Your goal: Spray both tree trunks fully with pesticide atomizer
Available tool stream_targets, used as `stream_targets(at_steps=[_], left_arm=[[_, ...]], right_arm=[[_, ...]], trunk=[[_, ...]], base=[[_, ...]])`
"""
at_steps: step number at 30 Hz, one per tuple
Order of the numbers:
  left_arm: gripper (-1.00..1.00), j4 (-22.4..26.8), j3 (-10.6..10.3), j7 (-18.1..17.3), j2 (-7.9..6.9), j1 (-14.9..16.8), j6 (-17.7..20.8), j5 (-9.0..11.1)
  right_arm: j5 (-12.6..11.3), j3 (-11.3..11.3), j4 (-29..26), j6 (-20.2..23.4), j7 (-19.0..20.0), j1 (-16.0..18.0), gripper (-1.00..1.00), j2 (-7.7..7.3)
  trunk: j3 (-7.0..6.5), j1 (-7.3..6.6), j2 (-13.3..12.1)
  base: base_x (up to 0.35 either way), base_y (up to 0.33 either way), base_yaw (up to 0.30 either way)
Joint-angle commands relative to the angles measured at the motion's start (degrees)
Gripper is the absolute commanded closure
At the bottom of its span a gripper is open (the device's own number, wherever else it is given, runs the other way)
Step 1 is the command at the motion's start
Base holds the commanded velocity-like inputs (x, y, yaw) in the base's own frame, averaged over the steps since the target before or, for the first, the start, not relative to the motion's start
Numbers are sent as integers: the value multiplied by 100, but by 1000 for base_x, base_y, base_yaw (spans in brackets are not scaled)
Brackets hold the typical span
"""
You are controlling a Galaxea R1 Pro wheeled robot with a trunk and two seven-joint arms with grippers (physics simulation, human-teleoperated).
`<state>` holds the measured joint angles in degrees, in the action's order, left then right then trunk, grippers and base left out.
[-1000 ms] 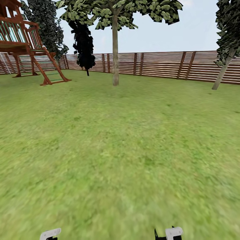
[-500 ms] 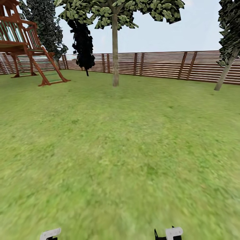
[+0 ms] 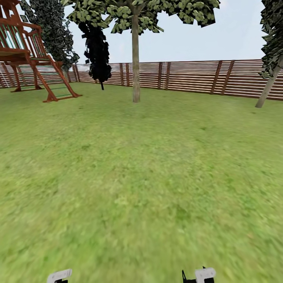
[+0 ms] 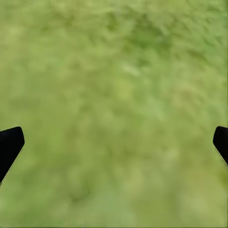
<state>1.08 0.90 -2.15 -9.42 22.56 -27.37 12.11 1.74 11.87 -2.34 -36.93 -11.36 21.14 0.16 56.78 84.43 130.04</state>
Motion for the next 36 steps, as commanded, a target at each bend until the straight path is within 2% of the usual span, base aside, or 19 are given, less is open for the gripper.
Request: stream_targets(at_steps=[1,36], left_arm=[[100,-4,6,-22,-2,3,-15,29],[100,-3,7,-22,0,3,-14,29]], right_arm=[[19,44,6,-3,-59,4,-100,1],[19,44,6,-4,-59,4,-100,1]], trunk=[[5,3,2],[5,3,2]], base=[[337,0,0],[337,0,0]])
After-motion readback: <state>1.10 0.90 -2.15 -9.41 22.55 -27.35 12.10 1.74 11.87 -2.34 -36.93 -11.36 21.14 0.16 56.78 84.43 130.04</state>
